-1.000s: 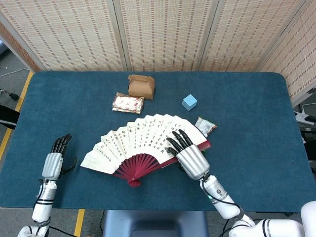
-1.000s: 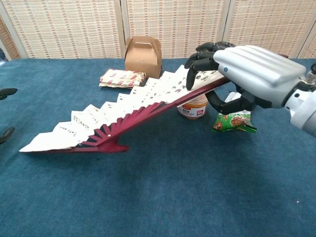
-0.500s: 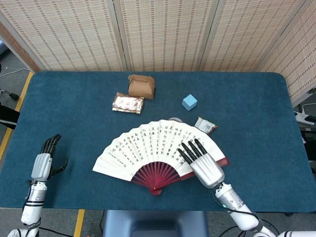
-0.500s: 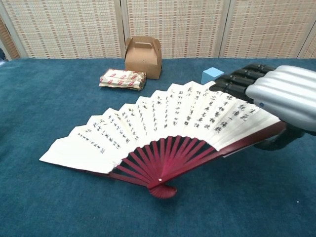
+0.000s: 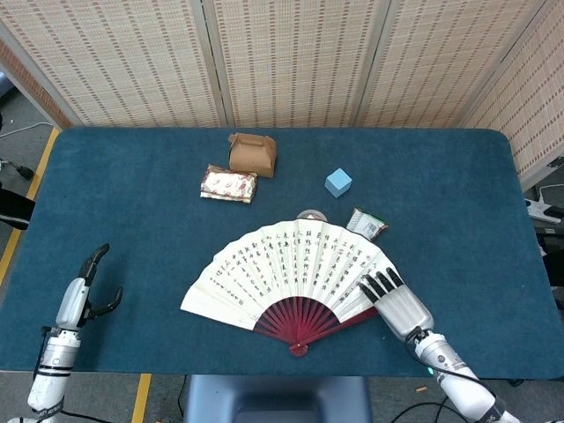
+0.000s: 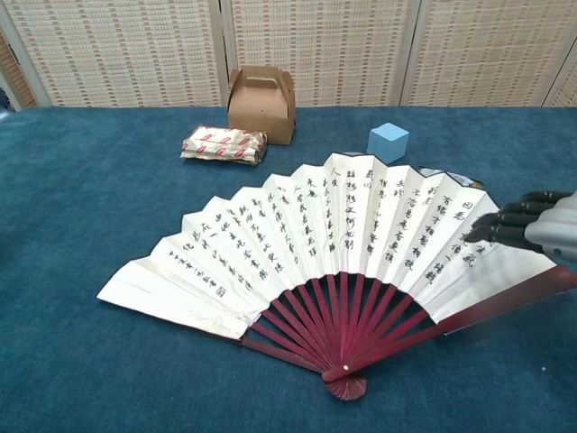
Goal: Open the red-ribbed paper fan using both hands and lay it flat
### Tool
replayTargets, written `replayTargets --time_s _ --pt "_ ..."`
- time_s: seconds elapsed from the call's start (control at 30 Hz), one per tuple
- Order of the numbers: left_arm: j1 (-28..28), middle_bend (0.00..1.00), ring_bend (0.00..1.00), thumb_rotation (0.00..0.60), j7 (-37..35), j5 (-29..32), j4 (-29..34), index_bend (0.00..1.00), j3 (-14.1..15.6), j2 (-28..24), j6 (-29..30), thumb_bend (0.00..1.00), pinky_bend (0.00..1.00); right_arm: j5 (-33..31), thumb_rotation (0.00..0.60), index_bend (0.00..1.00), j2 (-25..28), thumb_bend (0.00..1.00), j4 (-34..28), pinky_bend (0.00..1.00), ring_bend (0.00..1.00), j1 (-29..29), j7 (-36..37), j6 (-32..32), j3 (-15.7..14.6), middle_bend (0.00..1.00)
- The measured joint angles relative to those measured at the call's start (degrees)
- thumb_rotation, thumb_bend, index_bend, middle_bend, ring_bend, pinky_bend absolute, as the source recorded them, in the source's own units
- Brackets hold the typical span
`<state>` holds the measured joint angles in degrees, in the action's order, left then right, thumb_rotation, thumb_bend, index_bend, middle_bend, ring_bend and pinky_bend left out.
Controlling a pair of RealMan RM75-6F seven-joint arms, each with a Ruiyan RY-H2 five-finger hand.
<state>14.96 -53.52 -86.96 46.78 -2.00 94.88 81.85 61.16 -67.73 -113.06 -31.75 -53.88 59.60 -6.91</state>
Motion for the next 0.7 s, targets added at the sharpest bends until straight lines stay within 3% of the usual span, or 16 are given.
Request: replayTargets --time_s 0.17,0.37,0.53,0.7 --pt "-1.2 0.00 0.00 0.600 6.2 -0.1 10.2 0.00 0.3 -6.6 1.0 0.42 0.00 2.0 0.600 0.00 2.1 0.04 -0.9 0.00 0.00 1.3 5.2 2.9 0.6 0.00" --pt "-2.3 0.00 0.00 0.600 19.2 -1.8 14.1 0.00 1.4 -10.4 2.9 0.44 0.00 16.9 0.600 0.00 3.3 0.05 2.4 0.00 0.00 8.6 20.8 17.2 0.0 0.00" --pt "-3.3 0.00 0.00 0.600 32.0 -4.2 21.9 0.00 2.4 -15.9 5.6 0.44 0.00 26.6 0.600 0.00 1.3 0.06 14.2 0.00 0.00 16.7 36.1 32.6 -0.4 0.00" --pt "-4.3 0.00 0.00 0.600 41.5 -7.8 26.3 0.00 2.9 -18.8 10.1 0.44 0.01 31.9 0.600 0.00 -1.9 0.06 26.3 0.00 0.00 23.1 42.4 39.5 -0.3 0.00"
